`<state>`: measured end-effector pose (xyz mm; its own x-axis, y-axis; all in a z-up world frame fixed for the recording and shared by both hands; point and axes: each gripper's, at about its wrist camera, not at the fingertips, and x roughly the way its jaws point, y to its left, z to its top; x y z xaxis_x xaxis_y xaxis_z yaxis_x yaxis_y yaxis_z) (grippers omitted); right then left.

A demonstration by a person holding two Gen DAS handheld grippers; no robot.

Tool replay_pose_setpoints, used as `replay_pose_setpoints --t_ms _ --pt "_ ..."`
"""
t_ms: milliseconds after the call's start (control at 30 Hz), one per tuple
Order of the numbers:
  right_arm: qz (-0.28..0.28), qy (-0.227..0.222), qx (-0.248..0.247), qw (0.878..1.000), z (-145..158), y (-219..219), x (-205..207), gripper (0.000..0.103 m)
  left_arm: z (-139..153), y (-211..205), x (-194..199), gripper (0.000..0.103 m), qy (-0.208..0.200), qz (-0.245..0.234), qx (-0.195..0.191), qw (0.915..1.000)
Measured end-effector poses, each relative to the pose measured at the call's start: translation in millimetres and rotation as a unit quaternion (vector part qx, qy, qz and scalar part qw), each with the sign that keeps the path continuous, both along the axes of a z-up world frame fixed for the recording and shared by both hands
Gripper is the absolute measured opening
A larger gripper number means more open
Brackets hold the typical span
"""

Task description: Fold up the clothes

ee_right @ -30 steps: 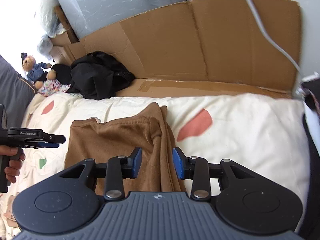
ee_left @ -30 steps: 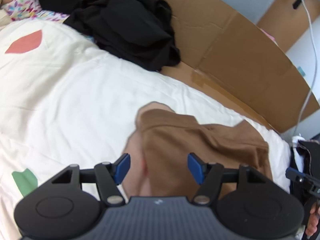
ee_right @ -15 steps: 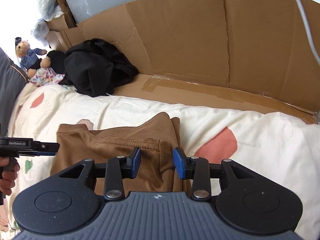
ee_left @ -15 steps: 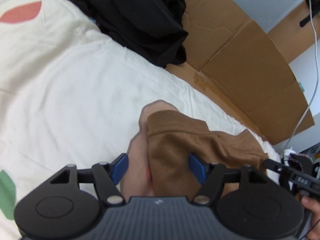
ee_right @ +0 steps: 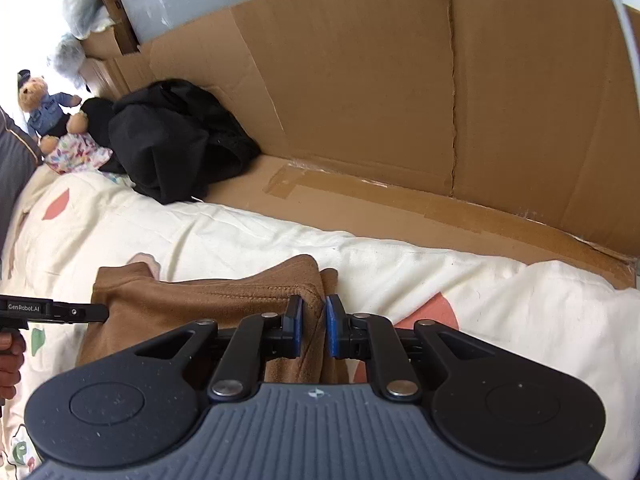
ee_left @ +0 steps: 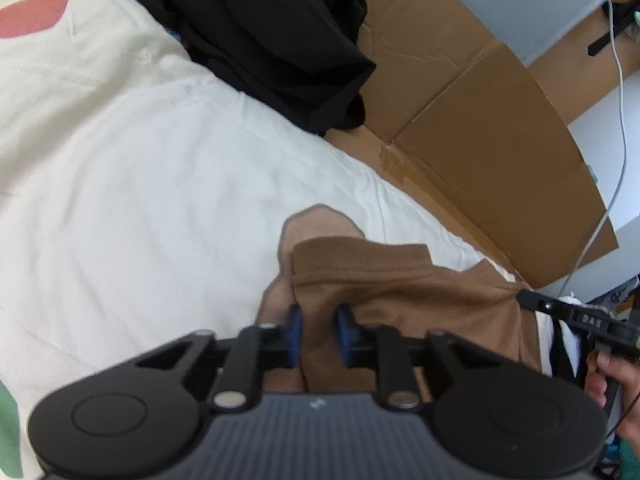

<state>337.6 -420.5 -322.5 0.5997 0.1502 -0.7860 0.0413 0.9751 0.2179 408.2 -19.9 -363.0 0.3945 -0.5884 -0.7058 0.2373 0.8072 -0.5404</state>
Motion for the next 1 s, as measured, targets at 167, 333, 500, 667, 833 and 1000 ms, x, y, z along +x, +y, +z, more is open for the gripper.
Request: replay_pose_setpoints --t_ms 167,333,500,667,833,1000 --pt "-0.038 0.018 0.004 0.999 -9.0 -2.7 6.9 0.042 10.9 10.2 -3.5 0.051 -0.008 0.032 0.004 0.9994" --pt "-0.056 -0.01 0.014 0.998 16.8 -8.2 -21.8 0.056 25.3 15.6 -12.2 0.061 -0.01 0.029 0.006 0.9995" --pt "-0.025 -0.001 0.006 1.0 29.7 -5.0 -44.1 0.056 29.7 15.4 -27.2 0.063 -0.003 0.023 0.015 0.9996" --pt "0.012 0.023 -0.007 1.0 24.4 2.4 -66.3 0.056 32.7 8.5 -43.6 0.063 0.004 0.012 0.029 0.9995" --pt "0.041 0.047 -0.026 0.998 13.5 12.6 -78.3 0.056 39.1 -3.0 -53.4 0.063 -0.003 -0.003 0.039 0.9992" --pt "0.069 0.069 -0.055 0.994 1.0 17.1 -82.3 0.031 40.1 -12.3 -60.4 0.064 -0.01 -0.021 0.054 0.9983"
